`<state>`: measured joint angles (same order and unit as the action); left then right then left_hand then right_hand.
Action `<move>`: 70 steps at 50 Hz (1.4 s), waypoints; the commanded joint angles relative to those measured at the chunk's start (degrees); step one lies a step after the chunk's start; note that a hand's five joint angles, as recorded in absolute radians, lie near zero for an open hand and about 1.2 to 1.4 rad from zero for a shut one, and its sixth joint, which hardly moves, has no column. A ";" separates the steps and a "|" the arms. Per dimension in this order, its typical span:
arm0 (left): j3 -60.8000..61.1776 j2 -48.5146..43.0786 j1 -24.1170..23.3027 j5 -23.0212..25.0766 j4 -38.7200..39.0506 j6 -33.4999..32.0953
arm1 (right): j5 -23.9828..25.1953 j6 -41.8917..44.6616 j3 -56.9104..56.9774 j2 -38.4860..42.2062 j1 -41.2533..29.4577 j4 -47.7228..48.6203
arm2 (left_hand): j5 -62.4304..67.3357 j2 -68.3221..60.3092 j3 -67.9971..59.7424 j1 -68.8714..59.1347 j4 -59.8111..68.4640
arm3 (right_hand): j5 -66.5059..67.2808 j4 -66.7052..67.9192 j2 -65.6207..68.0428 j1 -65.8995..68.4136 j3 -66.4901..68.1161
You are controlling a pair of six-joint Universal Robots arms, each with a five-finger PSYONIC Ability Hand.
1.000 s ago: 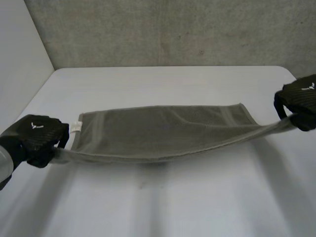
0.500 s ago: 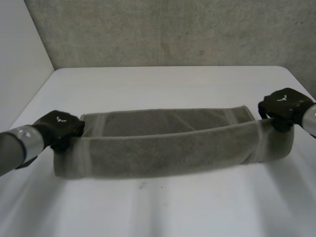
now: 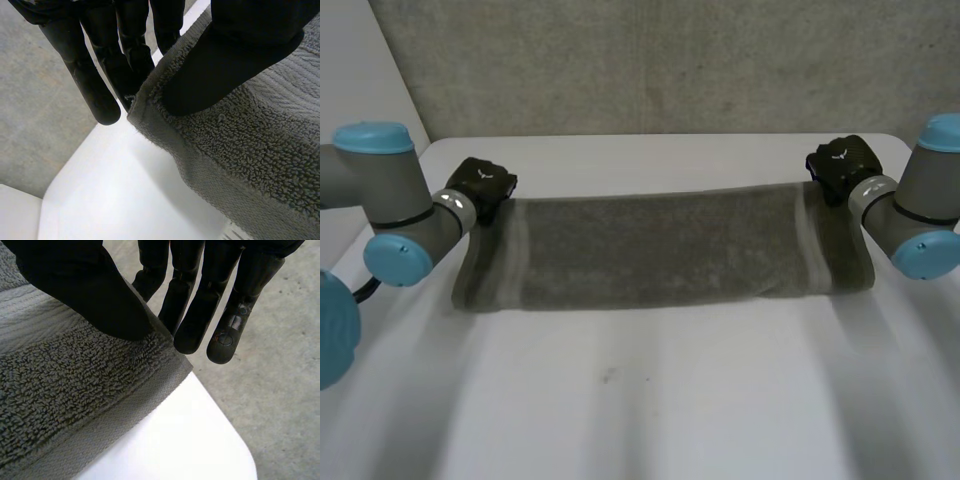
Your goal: Fold the towel.
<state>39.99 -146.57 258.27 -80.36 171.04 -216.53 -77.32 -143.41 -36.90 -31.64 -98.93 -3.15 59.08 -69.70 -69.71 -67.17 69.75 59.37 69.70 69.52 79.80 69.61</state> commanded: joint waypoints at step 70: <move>55.98 37.23 -1.80 -0.85 19.51 17.20 | 4.19 -7.76 -43.87 -19.69 11.74 10.00 | -59.08 59.70 59.71 57.17 -59.75 | 10.63 10.30 10.48 0.20 10.39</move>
<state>95.24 -109.37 256.40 -81.15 189.92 -199.34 -72.66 -151.68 -81.89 -51.32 -89.94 6.60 1.48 -9.48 -9.62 -9.71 9.61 57.14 67.82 67.71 77.34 67.73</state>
